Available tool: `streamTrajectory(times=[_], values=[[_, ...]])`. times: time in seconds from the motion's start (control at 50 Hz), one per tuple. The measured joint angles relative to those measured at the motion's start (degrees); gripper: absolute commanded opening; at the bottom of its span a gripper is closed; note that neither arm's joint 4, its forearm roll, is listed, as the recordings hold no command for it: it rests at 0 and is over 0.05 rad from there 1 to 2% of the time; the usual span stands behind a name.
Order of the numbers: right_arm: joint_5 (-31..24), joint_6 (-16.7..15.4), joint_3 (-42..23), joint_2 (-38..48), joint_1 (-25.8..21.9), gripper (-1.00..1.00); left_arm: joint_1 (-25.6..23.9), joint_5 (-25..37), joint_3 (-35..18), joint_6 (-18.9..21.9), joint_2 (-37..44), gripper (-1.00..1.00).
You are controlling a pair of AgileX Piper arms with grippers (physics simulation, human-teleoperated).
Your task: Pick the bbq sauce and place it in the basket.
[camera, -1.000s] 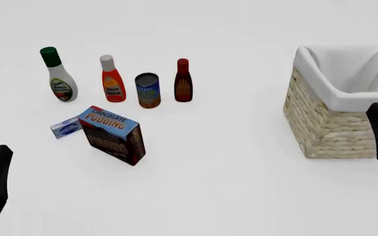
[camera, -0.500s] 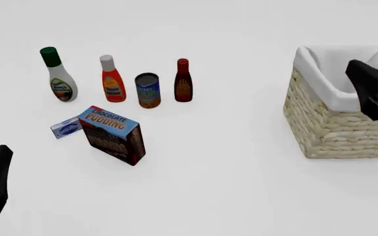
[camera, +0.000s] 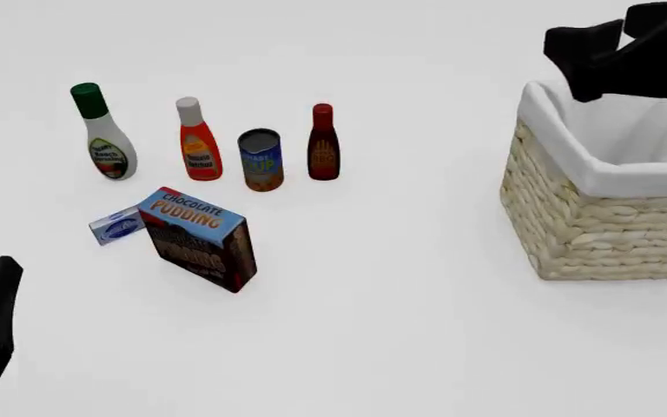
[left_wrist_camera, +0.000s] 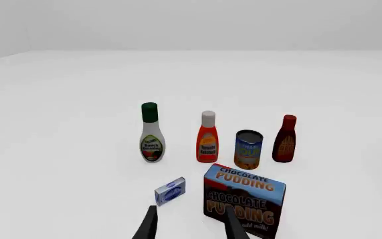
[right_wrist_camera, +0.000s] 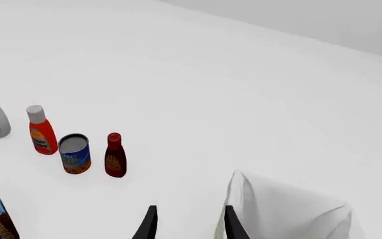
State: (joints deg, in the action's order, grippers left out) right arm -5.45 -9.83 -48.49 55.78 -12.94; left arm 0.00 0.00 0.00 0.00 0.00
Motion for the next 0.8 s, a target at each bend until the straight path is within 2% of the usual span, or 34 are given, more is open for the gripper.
streamTrajectory(times=[0.48, 0.8], values=[[-8.4, 2.9, -20.8, 17.4, -2.1, 1.0, 0.0, 0.0, 0.0, 0.0, 0.0, 1.0], [-12.5, 3.9, -33.7, 29.2, -5.3, 1.0, 0.0, 0.0, 0.0, 0.0, 0.0, 1.0]])
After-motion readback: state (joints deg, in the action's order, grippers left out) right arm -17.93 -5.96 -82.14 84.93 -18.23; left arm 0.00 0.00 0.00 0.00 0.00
